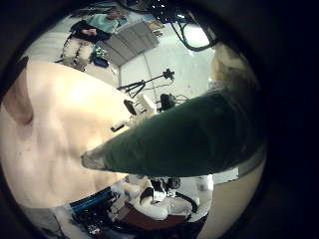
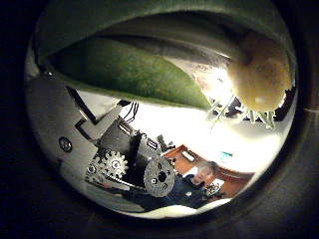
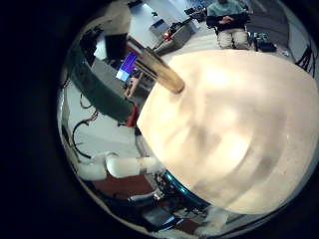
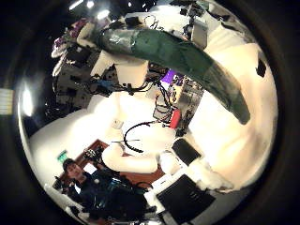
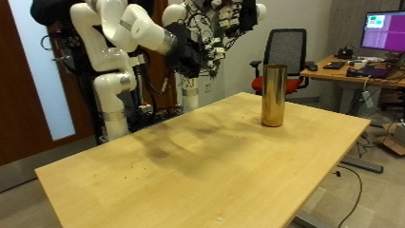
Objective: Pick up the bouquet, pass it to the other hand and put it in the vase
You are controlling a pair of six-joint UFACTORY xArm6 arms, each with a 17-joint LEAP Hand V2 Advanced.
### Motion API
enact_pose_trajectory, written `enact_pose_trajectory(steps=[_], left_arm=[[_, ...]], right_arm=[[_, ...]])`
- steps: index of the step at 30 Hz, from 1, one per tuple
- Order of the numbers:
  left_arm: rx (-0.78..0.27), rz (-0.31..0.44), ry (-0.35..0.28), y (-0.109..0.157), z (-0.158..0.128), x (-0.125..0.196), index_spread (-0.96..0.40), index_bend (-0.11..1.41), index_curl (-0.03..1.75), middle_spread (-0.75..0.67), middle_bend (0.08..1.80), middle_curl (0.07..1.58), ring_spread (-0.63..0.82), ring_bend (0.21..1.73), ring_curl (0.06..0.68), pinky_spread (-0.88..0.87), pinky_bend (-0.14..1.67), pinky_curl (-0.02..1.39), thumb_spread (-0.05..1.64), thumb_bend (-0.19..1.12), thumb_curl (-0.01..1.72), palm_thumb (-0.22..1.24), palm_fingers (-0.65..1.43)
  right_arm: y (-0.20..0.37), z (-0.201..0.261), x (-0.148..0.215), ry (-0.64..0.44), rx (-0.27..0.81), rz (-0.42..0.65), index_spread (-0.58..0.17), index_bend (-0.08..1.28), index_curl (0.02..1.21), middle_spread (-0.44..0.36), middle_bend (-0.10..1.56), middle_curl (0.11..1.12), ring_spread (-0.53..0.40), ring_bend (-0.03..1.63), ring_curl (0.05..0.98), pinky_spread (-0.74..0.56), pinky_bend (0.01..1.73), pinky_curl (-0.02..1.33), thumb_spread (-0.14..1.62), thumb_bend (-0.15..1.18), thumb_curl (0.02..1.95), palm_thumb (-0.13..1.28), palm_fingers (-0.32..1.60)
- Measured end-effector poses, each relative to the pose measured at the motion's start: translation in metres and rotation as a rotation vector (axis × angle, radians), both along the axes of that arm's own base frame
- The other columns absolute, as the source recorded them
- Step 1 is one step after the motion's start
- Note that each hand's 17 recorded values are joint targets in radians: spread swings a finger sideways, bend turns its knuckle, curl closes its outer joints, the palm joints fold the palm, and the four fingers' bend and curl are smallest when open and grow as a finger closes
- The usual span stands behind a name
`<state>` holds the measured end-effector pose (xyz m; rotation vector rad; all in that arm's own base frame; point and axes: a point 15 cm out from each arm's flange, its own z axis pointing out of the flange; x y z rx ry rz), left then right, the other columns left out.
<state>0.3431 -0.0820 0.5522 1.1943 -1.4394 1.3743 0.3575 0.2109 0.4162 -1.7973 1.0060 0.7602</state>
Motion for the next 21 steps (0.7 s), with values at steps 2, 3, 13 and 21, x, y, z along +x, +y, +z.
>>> enact_pose_trajectory(steps=[2,3,13,21], left_arm=[[0.014,0.022,-0.024,0.006,0.008,0.001,-0.72,0.53,0.79,-0.54,1.08,1.00,-0.43,1.41,0.566,-0.64,1.05,0.60,0.17,-0.02,0.78,1.15,1.01],[0.023,0.034,-0.040,0.010,0.014,0.002,-0.72,0.53,0.80,-0.54,1.08,1.00,-0.43,1.41,0.567,-0.64,1.05,0.60,0.17,-0.02,0.78,1.15,1.00],[0.112,0.184,-0.172,0.056,0.066,0.012,-0.81,0.38,1.21,-0.53,1.13,1.02,-0.43,1.44,0.581,-0.65,1.07,0.63,0.11,-0.02,0.84,1.15,0.97],[0.105,0.323,-0.233,0.106,0.092,0.023,-0.82,0.29,1.39,-0.52,1.13,1.02,-0.42,1.43,0.577,-0.65,1.05,0.63,0.09,-0.02,0.86,1.14,1.00]], right_arm=[[-0.003,-0.001,0.002,0.004,0.002,-0.007,-0.324,0.10,0.36,0.179,0.26,0.33,0.178,0.58,0.259,0.34,0.63,0.55,0.93,-0.04,0.48,0.65,-0.14],[-0.005,-0.001,0.001,0.009,0.004,-0.006,-0.325,0.10,0.34,0.188,0.25,0.33,0.190,0.56,0.252,0.37,0.62,0.53,0.93,-0.04,0.47,0.65,-0.13],[-0.017,-0.010,0.004,0.055,0.017,-0.012,-0.330,0.13,0.20,0.205,0.18,0.30,0.214,0.48,0.235,0.42,0.57,0.41,0.95,-0.03,0.41,0.64,-0.06],[-0.019,-0.011,0.005,0.063,0.020,-0.014,-0.321,0.14,0.20,0.200,0.18,0.29,0.216,0.46,0.241,0.41,0.57,0.36,0.95,-0.03,0.41,0.65,-0.04]])
